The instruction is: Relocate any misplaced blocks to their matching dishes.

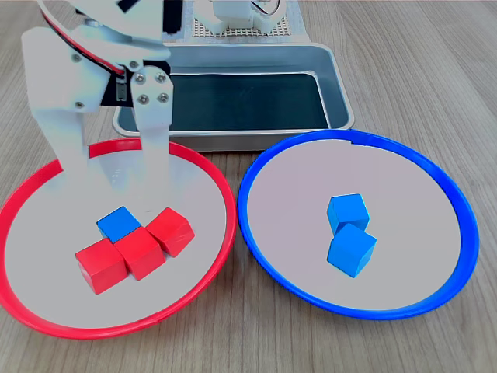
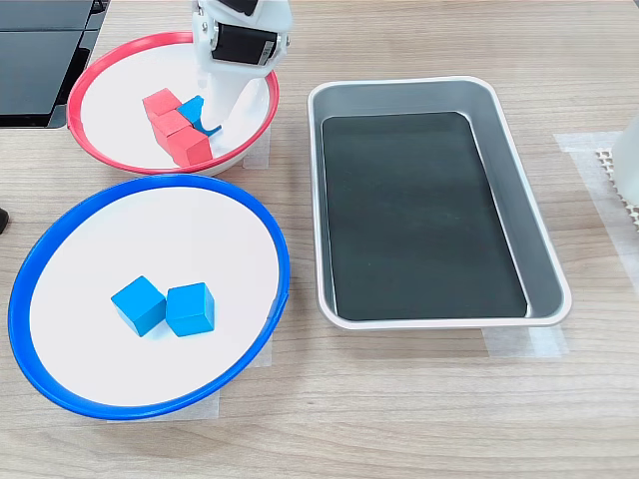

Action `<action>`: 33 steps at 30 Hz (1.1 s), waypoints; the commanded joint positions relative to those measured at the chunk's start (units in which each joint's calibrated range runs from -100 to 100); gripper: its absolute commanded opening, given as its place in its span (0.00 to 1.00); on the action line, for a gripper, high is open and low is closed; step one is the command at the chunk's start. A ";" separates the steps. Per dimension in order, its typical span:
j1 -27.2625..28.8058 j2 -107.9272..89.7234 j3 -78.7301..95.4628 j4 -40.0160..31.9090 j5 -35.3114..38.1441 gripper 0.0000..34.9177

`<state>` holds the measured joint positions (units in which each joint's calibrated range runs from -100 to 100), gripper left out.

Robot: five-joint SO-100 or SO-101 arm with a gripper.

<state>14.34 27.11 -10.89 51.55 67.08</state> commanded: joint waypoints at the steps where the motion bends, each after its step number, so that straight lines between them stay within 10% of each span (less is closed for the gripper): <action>1: 0.96 -3.53 0.47 -1.16 2.39 0.34; 33: 1.52 -4.89 5.02 -6.69 11.97 0.43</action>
<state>15.58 26.17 -4.45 44.29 77.73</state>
